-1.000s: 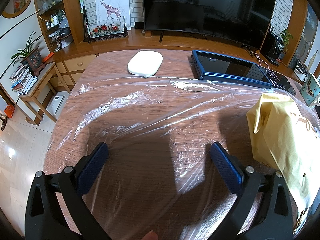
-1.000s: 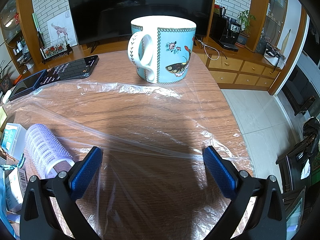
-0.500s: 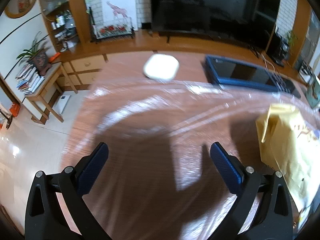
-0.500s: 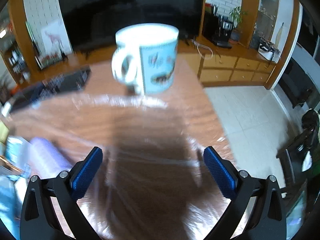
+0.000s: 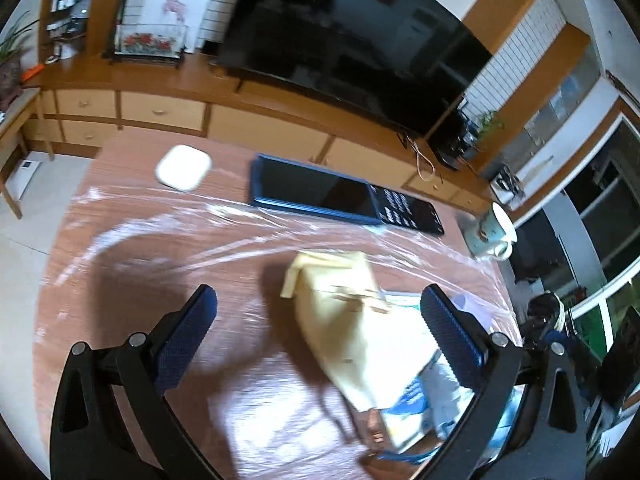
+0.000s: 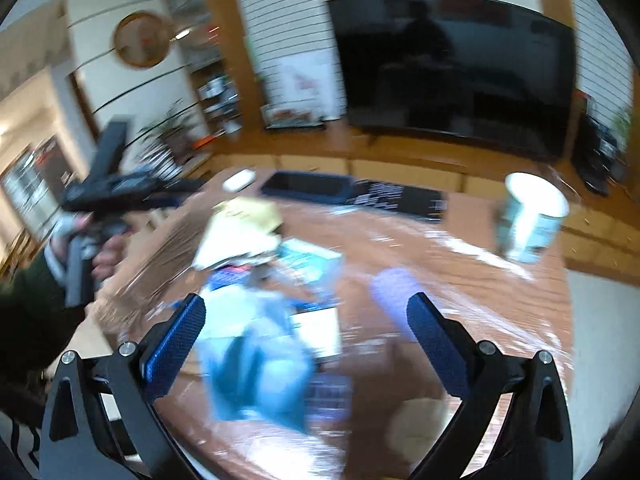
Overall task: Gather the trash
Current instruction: 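Grasp the yellow paper bag with the left gripper while the right gripper grasps the blue cloth bag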
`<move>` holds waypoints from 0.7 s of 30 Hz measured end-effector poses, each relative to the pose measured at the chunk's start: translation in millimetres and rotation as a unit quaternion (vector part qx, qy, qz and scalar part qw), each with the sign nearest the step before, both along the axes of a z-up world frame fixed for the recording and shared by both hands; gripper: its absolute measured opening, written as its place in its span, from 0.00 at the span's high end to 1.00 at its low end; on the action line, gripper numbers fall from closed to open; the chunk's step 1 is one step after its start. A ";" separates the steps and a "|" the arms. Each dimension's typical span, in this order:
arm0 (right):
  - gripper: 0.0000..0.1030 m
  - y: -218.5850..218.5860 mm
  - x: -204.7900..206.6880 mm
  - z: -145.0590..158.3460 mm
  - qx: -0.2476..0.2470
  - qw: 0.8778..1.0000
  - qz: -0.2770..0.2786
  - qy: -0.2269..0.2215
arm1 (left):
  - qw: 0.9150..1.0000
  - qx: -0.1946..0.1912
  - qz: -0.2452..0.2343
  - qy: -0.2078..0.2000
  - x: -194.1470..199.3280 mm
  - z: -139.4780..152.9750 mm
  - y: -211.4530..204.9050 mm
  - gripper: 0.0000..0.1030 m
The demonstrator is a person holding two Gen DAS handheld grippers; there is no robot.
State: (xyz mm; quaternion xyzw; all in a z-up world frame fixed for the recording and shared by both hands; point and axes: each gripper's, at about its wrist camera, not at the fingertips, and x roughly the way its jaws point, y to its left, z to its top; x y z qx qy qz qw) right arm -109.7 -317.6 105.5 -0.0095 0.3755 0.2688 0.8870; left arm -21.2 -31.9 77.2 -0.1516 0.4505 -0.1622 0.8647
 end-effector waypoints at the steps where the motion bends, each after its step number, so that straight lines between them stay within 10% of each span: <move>1: 0.04 9.7 -0.3 -3.7 -0.003 1.000 0.014 0.003 | 1.000 0.001 -0.004 0.005 1.1 -2.9 -7.9 0.02; 18: 0.04 43.6 1.7 -55.2 0.030 0.993 0.073 0.088 | 0.988 -0.092 -0.037 0.119 23.5 -59.5 -37.1 0.02; 21: 0.18 38.8 0.9 -59.2 0.040 0.991 0.076 0.102 | 0.987 -0.100 -0.044 0.121 24.6 -60.2 -38.9 0.20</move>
